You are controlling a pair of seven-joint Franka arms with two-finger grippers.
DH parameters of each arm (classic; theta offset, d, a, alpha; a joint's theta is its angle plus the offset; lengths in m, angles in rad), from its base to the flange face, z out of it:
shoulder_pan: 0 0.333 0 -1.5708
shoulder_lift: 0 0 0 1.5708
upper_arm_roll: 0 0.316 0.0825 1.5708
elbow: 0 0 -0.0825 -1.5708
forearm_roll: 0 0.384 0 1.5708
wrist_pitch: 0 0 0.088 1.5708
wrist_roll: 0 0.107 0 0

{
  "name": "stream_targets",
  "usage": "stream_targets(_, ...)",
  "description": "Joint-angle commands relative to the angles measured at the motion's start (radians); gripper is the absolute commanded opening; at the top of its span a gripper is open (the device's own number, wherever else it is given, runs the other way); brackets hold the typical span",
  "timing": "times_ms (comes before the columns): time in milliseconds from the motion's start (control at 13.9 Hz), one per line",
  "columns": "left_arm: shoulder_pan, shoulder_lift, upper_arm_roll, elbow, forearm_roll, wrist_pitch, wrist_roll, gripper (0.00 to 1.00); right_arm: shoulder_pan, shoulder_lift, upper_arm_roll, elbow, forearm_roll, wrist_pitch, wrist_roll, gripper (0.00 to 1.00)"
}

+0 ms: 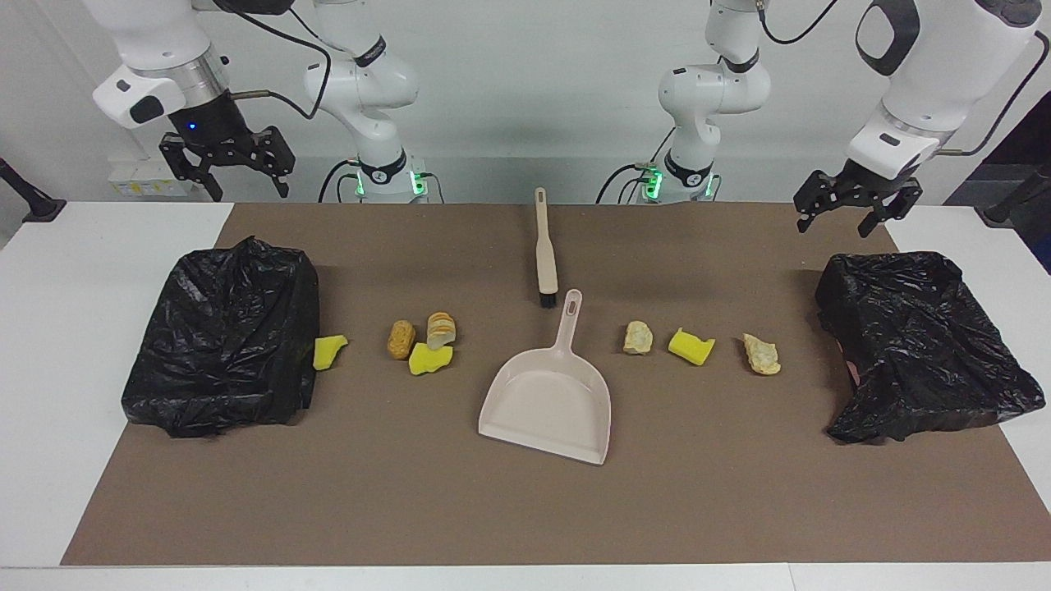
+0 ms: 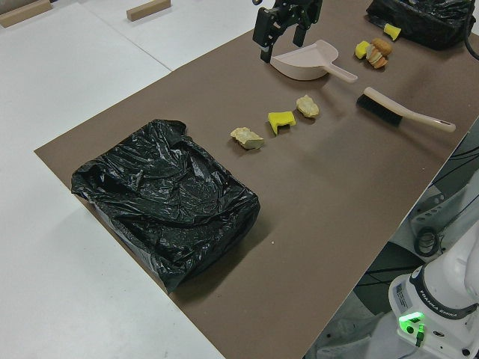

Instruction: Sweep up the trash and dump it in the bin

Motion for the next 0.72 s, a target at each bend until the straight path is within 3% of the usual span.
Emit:
stream_targets(0,-0.052,-0.030,0.012,-0.047,-0.010,-0.008,-0.002,1.00,-0.005,-0.018,0.003,-0.021,-0.013,0.024,0.004,1.00)
stream_targets(505,-0.288,-0.091,0.012,-0.199,-0.063,0.061,-0.180,1.00,-0.005,-0.018,0.003,-0.023,-0.013,0.024,0.003,1.00)
stream_targets(650,-0.357,-0.145,0.012,-0.273,-0.063,0.099,-0.249,1.00,-0.005,-0.018,0.003,-0.021,-0.013,0.024,0.004,1.00)
